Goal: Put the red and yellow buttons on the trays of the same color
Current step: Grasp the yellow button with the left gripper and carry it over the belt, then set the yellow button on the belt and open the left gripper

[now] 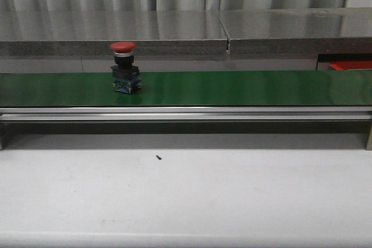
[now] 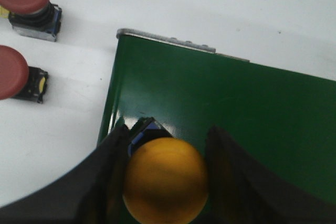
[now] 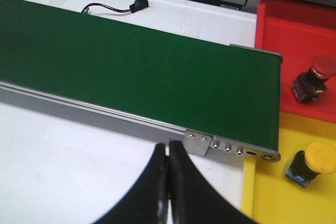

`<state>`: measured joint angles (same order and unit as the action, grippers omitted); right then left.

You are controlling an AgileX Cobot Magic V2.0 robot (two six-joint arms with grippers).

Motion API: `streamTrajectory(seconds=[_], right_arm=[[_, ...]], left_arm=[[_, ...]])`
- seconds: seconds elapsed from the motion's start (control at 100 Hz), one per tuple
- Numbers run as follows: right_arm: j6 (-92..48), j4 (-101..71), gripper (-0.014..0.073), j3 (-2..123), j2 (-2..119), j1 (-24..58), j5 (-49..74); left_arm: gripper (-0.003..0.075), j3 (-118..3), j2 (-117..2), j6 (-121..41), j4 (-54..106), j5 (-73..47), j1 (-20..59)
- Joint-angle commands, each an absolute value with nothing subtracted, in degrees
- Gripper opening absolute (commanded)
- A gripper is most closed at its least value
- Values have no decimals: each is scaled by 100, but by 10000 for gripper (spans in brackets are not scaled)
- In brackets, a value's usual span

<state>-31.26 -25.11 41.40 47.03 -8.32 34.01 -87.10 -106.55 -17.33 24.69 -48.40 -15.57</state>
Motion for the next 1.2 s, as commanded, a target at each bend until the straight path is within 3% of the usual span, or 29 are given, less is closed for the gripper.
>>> streamTrajectory(seconds=[0.0,0.11,0.23,0.33,0.76,1.19], right_arm=[[-3159,-2614,-98,4293,4688,-819,3097],[-3159,-2614,-98,4293,4688,-819,3097],[-3159,-2614,-98,4293,4688,-819,3097],[-3159,-2614,-98,4293,4688,-819,3097],[-3159,-2614,-98,4293,4688,-819,3097],[-3159,-2614,-98,4293,4688,-819,3097]], left_arm=[[55,-8870,-10394,-1730,2637,-4699,-1522],[244,-8870,-10394,-1753,2650,-4699,-1522],[548,-8870,-10394,-1753,2686,-4708,-1522],[678,-8883,-10343,-1753,2768,-4708,-1522],[651,-8533,-8981,-2917,3385,-4476,-1138],[632,-5296,-5917,-3335,3574,-2467,90]])
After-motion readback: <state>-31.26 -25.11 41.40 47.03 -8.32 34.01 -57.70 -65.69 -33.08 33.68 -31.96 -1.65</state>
